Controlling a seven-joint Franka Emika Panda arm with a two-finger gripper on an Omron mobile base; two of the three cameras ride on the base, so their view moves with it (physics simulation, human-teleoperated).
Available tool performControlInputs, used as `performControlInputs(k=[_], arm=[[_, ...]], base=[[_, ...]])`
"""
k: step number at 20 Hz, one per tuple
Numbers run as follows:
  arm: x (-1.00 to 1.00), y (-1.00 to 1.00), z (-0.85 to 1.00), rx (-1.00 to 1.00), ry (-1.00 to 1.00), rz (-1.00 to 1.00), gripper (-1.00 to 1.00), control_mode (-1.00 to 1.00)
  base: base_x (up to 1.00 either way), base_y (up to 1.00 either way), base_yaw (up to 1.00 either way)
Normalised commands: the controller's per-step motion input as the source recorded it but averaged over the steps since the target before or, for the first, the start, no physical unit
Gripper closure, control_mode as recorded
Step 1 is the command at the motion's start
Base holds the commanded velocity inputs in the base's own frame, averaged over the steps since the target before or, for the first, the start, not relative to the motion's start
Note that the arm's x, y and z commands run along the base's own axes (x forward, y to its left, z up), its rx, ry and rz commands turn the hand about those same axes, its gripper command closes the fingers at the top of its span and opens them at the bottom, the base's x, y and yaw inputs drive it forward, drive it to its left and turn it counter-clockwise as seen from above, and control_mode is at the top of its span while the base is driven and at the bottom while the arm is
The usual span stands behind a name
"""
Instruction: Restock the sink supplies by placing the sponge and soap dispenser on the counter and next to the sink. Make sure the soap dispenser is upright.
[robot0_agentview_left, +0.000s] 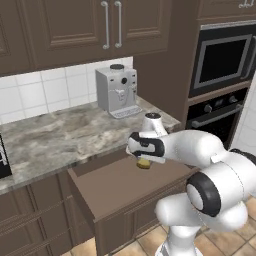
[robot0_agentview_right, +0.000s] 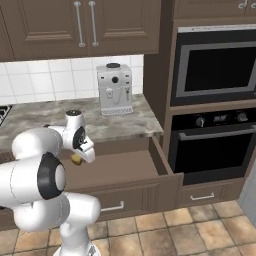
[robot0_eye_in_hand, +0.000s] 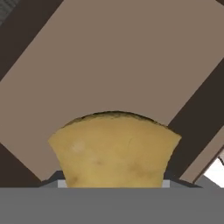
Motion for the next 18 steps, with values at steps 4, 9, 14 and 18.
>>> performControlInputs(k=[4,9,14,18], arm=[[-0.25,0.33,0.12,-0.03,0.0,0.0,1.0,1.0],[0.0,0.0,0.0,0.0,0.0,0.0,1.0,1.0],[0.0,0.0,0.0,0.0,0.0,0.0,1.0,1.0],[0.0,0.0,0.0,0.0,0.0,0.0,1.0,1.0]], base=[[-0.2,0.45,0.01],[-0.43,0.93,0.19],[-0.39,1.0,0.53],[-0.18,1.0,0.69]])
